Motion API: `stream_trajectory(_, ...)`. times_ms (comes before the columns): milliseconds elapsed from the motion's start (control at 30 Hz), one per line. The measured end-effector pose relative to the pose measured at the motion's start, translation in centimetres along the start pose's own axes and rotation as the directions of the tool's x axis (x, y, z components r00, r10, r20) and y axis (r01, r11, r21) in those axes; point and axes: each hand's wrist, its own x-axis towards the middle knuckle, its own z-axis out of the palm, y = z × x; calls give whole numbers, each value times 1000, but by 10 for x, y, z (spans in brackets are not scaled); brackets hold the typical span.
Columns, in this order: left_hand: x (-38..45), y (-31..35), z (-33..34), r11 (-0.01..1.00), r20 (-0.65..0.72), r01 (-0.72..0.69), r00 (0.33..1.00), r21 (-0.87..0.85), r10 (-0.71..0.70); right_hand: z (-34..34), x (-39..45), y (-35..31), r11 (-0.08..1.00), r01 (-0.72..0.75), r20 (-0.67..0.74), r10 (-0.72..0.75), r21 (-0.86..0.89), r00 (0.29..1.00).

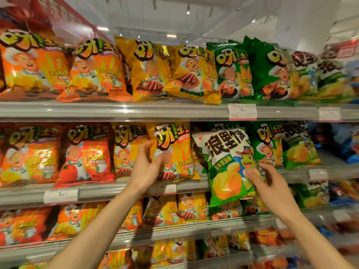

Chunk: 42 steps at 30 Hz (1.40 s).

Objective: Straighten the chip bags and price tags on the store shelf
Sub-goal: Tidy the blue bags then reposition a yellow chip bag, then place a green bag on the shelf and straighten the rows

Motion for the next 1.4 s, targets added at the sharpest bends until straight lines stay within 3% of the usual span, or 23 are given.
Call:
stream_trajectory(267,41,1,49,997,62,38,997,68,-42,-13,-8,19,999,-52,-10,52,3,999)
stream_trajectory(467,40,-4,46,982,113,28,992,185,-50,-5,-8,20,997,-69,-8,69,37,998)
stream_trajectory(733,-15,3,21,958,14,-229,973,175,230,32,-21,7,982,-98,9,98,164,995)
stream_trajectory(867,-45,2,24,994,314,-101,945,28,87,65,-32,4,969,-129,64,118,210,991)
stream_trajectory(933,-58,-2,29,999,387,-21,922,-24,29,79,-42,0,958,-162,102,142,237,985)
stream_trajectory(1100,-82,-8,34,988,392,70,920,-138,-10,90,-57,19,922,-242,138,209,304,968)
stream_trajectory(1400,-135,26,117,998,314,54,948,-26,-43,-3,-55,72,884,-276,329,150,379,932)
